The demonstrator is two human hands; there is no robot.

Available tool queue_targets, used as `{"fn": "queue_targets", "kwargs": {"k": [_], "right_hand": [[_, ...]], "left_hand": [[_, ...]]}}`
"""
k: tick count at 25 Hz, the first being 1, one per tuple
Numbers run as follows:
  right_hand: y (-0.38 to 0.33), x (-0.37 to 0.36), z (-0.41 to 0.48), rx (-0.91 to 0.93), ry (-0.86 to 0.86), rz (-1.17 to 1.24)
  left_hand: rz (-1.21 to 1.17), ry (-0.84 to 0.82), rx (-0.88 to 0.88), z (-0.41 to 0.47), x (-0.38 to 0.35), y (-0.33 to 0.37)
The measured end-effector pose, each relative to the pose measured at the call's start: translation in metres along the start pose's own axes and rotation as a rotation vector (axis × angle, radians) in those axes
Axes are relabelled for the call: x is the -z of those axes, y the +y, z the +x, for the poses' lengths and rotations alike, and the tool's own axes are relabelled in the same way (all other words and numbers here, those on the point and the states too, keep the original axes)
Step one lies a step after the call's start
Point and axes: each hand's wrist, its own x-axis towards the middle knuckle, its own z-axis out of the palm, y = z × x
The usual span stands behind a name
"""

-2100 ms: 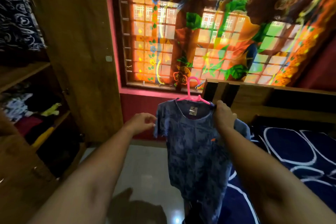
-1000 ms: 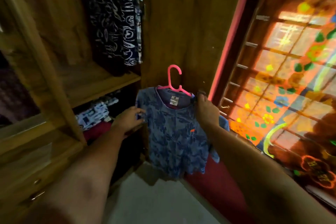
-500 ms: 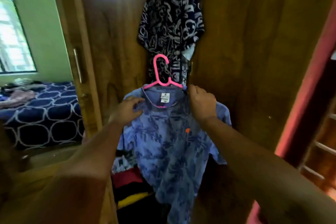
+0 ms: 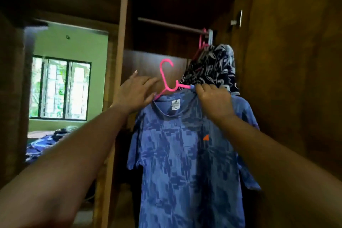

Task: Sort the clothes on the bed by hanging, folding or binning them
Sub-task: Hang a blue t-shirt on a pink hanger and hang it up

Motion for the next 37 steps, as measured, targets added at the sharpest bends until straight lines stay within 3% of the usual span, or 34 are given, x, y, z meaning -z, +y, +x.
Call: {"fn": "queue_targets", "kwargs": {"k": [2,6,11,15,21,25,37], "right_hand": [[0.003,-0.011,0.036,0.037,0.060,-0.039],[0.010,-0.033,0.101,0.045,0.098,-0.115],[0.021,-0.061,0.159,-0.087,-0.095,-0.174],[0.026,-0.097,0.181,-0.171,-0.123,-0.152],[0.040,-0.155,0.219,-0.217,-0.197,-0.106],[0.066,-0.175,0.232,-0.371,-0.177,-0.103],[0.089,-0.162,0.237,-0.543,-0.134,-0.147]], "left_hand": [[0.107,0.120,-0.035,0.027,0.005,-0.025],[0.311,0.158,-0.022,0.060,0.008,-0.065],[0.238,0.294,0.244,0.115,0.013,-0.092],[0.192,0.384,0.335,0.142,0.019,-0.097],[0.331,0.378,0.344,0.147,0.010,-0.104],[0.371,0.372,0.342,0.148,0.009,-0.107],[0.411,0.373,0.340,0.147,0.010,-0.111]]}}
